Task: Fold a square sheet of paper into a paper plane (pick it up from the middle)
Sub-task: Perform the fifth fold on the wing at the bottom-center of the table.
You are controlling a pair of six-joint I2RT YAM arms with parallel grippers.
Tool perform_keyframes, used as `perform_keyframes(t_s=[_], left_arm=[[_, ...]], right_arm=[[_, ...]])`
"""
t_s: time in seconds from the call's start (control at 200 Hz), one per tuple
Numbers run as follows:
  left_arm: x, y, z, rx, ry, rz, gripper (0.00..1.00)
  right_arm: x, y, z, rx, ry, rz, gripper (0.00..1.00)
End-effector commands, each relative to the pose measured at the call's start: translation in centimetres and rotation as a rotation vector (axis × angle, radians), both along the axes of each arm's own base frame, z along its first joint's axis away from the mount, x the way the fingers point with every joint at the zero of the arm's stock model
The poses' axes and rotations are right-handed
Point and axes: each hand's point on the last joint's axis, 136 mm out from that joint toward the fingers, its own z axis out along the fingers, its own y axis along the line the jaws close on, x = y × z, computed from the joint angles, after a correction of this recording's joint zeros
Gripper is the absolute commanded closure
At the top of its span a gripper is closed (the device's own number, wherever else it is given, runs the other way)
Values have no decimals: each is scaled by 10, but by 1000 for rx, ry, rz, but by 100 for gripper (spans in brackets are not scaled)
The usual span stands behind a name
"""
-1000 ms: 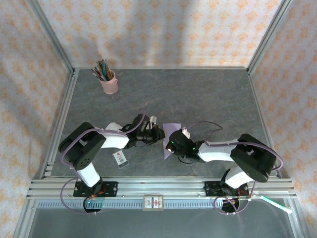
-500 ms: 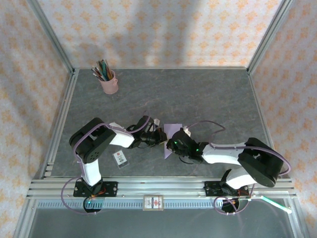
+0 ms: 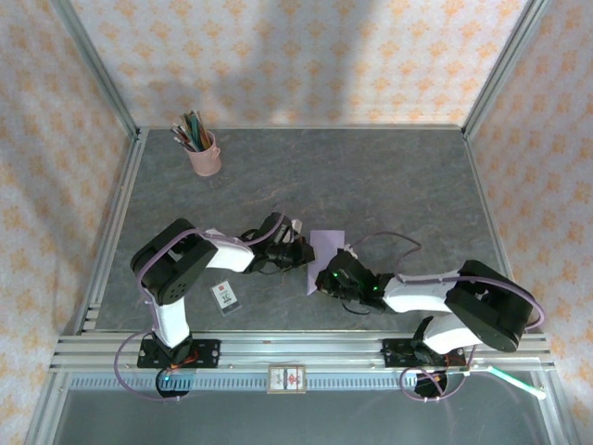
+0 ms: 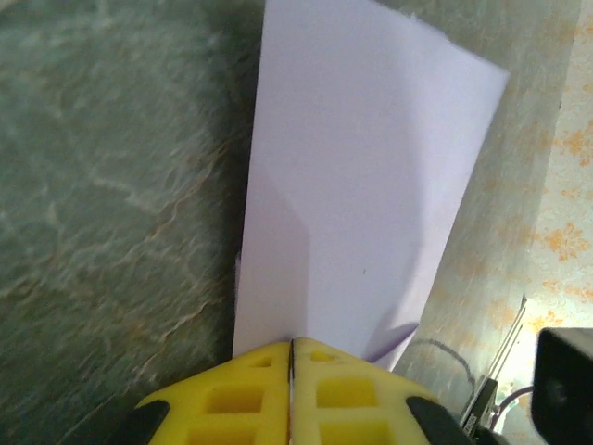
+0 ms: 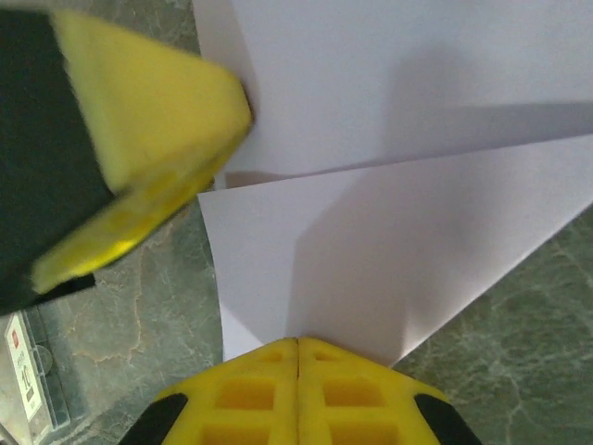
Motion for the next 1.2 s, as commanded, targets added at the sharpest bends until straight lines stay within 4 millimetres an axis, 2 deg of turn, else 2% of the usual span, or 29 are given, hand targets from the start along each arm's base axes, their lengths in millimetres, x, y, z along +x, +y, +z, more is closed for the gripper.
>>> perform_keyframes(t_s=[0.0,0.165,0.325,0.511,0.726,0.931,1.016,1.066,1.106,1.196], left_arm=[[9,-5,21,-2,-56,-14,87],[-6,9,44,-31,-73,20,84],[-41,23,37,-52,-22,45,89],[-65,7,45,-132,-9,14,92],[-57,-10,37,-143,10,-1,93],[-49,-19,40,-148,7,-3,93],[-48,-17,42,-144,-1,9,94],[-48,-16,45,-143,-6,11,93],[-48,-15,46,-141,-9,12,93],[-49,-17,47,-145,-9,4,93]], right_arm=[[0,-2,-2,18,-12,-14,94],[0,-9,-3,39,-6,-68,95],[1,-14,-2,45,-9,-97,95],[1,-12,-2,54,-11,-93,95],[0,-11,1,70,-17,-88,94],[3,-10,23,116,-74,-80,90],[4,-14,31,112,-93,-88,89],[4,-19,28,85,-95,-95,89],[7,-22,37,92,-113,-103,89],[13,-36,38,52,-128,-137,89]])
